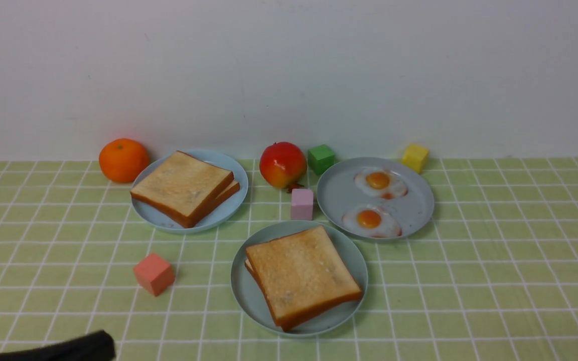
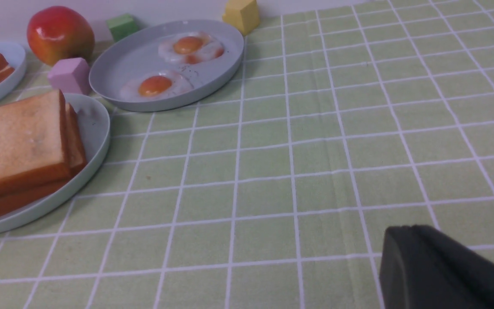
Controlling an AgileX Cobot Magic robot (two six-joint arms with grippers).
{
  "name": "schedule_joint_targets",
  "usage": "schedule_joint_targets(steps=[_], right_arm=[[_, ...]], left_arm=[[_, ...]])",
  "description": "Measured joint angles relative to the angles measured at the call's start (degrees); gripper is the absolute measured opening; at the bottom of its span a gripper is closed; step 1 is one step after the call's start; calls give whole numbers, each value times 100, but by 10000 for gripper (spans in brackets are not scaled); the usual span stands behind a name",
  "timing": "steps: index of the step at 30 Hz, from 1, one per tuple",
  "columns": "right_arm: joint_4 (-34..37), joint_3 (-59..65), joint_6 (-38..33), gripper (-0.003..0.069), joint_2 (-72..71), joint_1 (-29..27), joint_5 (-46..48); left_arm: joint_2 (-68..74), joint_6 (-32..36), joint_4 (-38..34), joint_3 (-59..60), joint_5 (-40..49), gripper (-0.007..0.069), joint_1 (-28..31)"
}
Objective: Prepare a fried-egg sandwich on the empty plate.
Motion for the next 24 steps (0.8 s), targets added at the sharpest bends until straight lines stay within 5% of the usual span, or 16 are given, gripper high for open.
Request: schedule_joint_targets(steps=[10,16,24], right_arm=[[0,0,0,14,0,0,0],[0,0,0,14,0,0,6],[0,0,0,17,0,-2,6]], left_arm=[[-1688,-1363,200,1188,528,-13,3339],[-1736,-1660,401,1367,1735,-13,3764],[-1736,-1706,433,1373,1823,-13,3764]])
